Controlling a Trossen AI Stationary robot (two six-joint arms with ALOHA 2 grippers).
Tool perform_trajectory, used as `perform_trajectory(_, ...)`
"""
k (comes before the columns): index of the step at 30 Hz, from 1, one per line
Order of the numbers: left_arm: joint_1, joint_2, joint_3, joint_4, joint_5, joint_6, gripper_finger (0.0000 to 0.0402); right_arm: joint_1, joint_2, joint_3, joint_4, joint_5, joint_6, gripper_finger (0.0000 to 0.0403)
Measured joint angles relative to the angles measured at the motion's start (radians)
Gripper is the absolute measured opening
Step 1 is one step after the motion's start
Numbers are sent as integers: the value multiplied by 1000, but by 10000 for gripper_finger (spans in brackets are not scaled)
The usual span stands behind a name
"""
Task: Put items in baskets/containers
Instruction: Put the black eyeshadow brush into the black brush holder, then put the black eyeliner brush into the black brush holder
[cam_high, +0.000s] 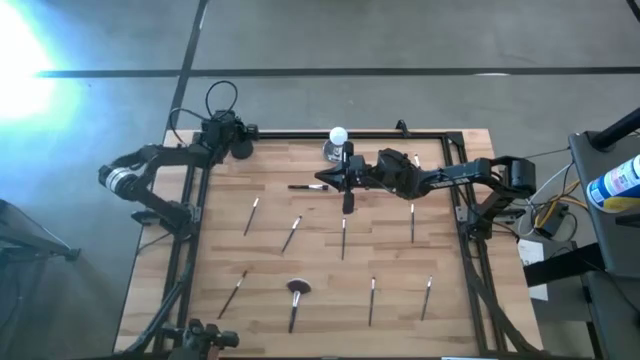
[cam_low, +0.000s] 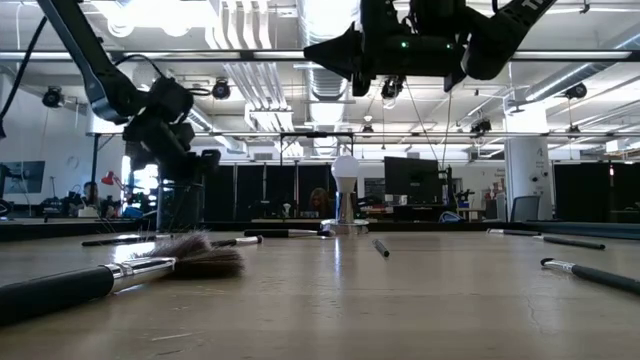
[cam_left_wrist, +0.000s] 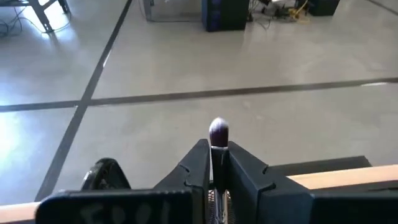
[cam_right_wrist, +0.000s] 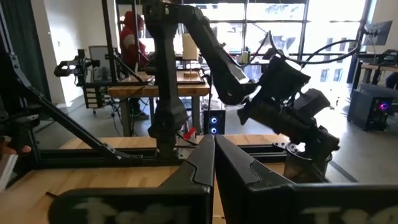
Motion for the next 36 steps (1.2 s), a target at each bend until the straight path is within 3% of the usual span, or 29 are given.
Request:
perform_trajectory(8,0,-102,94,-233,9,75,46,0,-71,0,-124,0,-3,8)
perform_trajectory(15,-82,-290,122,-443,171,88,8,1,-134,-53,-237,0,-62,8)
perform_trajectory(23,-401,-445,88,-559,179,68,0,0,-130,-273,59,-60,-78,8)
perform_trajectory(31,-659,-431,86,-636,174,-87,0,1,-146,-450,315,-89,-24,8)
perform_trajectory(36,-747,-402,87,-772,89,-224,0,2,-146,-520,416,-90,-10,8)
